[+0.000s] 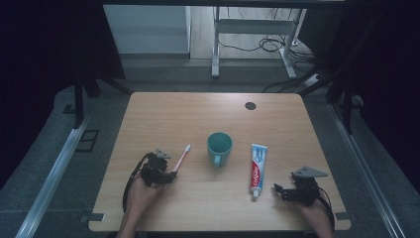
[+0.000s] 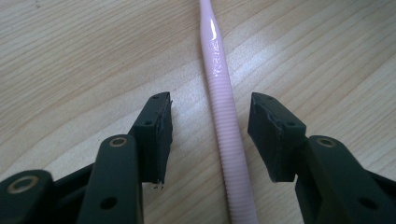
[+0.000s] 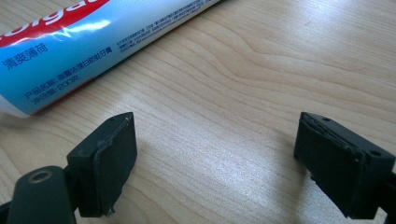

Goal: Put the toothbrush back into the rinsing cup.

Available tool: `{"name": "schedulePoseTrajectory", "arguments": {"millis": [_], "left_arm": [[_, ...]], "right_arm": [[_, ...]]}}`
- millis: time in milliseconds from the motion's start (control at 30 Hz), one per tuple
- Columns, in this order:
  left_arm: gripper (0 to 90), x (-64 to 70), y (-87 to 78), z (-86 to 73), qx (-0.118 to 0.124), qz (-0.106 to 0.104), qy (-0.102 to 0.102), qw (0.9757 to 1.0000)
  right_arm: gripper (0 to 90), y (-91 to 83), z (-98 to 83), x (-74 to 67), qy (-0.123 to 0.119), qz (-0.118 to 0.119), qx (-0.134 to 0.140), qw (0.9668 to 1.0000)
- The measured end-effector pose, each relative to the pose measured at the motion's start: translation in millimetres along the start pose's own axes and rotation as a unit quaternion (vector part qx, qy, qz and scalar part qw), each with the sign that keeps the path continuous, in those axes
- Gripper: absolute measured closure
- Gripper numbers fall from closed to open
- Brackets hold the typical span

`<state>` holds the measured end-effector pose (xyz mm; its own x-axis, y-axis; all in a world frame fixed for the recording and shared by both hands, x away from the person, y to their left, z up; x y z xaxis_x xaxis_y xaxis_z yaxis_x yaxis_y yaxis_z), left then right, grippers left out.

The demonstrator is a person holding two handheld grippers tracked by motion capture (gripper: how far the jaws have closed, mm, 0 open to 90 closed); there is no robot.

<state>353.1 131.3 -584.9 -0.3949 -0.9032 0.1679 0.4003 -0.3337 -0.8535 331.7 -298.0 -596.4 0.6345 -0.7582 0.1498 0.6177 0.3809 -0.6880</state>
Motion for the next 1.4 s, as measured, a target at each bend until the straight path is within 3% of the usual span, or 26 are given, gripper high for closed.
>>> {"name": "schedulePoseTrajectory", "arguments": {"millis": [367,767,1100,1133,1233,1333,1400], "left_arm": [[51.0,3.0,4.4,14.7,-0.046,0.010,0.010,0.9988],[51.5,7.2,8.5,32.8,-0.098,0.023,0.020,0.9947],[53.3,8.3,14.0,44.5,-0.142,0.033,0.023,0.9890],[54.1,8.1,14.6,46.3,-0.153,0.036,0.023,0.9874],[55.1,8.5,15.9,49.4,-0.165,0.038,0.022,0.9853],[55.4,9.4,17.2,51.4,-0.171,0.039,0.019,0.9843],[55.8,10.1,19.3,53.3,-0.186,0.041,0.018,0.9815]], "right_arm": [[12.8,0.0,0.0,0.0,0.000,0.000,0.000,1.0000],[12.8,0.0,0.0,0.1,0.000,0.000,0.000,1.0000],[12.9,0.0,0.0,0.2,0.000,0.000,0.000,1.0000],[12.8,0.0,0.0,0.2,0.000,0.000,0.000,1.0000],[12.9,0.0,0.0,0.2,0.000,0.000,0.000,1.0000],[12.8,-0.1,0.0,0.2,0.000,0.000,0.000,1.0000],[12.8,-0.1,0.0,0.2,0.000,0.000,0.000,1.0000]]}}
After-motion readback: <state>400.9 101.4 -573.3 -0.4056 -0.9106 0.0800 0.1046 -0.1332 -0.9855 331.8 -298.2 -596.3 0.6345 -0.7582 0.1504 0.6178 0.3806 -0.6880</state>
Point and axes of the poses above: each handheld gripper's, and its own axes: y roughly forward along the jaws, z roughly out of its top, x roughly to its right, the point moved 8 cm from there along y, roughly forward along the jaws, and after that the axes turned 12 degrees about -y, right-handed, at the moved point
